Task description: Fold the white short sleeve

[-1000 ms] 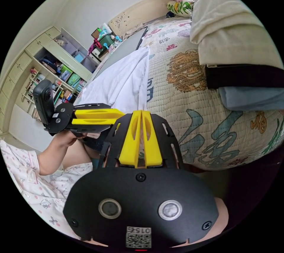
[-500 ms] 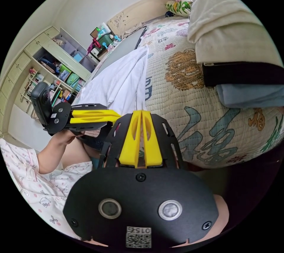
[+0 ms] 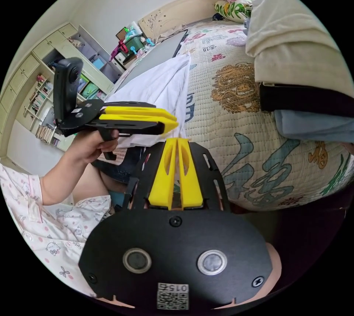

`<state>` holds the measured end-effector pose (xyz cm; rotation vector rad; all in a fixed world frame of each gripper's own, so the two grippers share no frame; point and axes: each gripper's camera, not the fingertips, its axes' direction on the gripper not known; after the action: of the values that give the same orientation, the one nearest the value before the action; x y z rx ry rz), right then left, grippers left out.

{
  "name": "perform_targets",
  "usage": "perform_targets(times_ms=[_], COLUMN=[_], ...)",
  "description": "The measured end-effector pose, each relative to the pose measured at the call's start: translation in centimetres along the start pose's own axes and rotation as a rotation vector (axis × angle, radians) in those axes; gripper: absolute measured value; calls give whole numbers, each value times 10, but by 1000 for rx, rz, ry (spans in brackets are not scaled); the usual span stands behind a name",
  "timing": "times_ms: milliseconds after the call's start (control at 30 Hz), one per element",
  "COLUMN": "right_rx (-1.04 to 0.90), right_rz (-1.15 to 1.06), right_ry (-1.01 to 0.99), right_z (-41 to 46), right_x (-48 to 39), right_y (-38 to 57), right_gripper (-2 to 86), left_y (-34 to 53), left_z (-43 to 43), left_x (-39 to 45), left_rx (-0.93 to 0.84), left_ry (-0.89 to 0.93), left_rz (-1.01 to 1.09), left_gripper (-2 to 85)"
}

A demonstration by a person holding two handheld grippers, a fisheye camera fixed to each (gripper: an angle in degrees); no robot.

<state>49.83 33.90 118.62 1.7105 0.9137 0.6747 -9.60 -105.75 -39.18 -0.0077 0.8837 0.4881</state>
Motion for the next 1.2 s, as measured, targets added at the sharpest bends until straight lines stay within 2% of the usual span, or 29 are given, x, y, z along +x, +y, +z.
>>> perform_targets(times_ms=[67, 167, 300, 433, 533, 600, 700, 800, 967, 1200], right_rx=[-5, 64, 134, 4, -1, 0, 2, 3, 11, 6], right_rz=[-20, -3, 42, 20, -3, -7, -27, -43, -50, -131], right_ry=[-10, -18, 120, 124, 183, 172, 179, 205, 209, 294], right_z=[2, -4, -1, 51, 66, 73, 89, 106, 131, 181], right_x=[-6, -8, -11, -23, -35, -39, -46, -52, -53, -64], right_y=[0, 5, 4, -15, -15, -14, -12, -8, -2, 11], right_gripper=[5, 36, 65, 80, 68, 62, 52, 51, 53, 56], left_y=[-15, -15, -7, -5, -7, -14, -54, -92, -145, -145], left_z=[30, 41, 56, 71, 70, 56, 32, 42, 111, 221], left_x=[11, 13, 7, 10, 2, -12, -72, -121, -182, -197], left_rx=[-74, -73, -53, -41, 2, 76, 192, 166, 99, -41], left_ry=[-63, -62, -19, -4, 47, 20, -123, -213, -363, -372], left_rz=[18, 18, -17, -19, -25, -43, -139, -209, -267, -254], left_gripper=[28, 21, 22, 32, 51, 61, 77, 87, 96, 85])
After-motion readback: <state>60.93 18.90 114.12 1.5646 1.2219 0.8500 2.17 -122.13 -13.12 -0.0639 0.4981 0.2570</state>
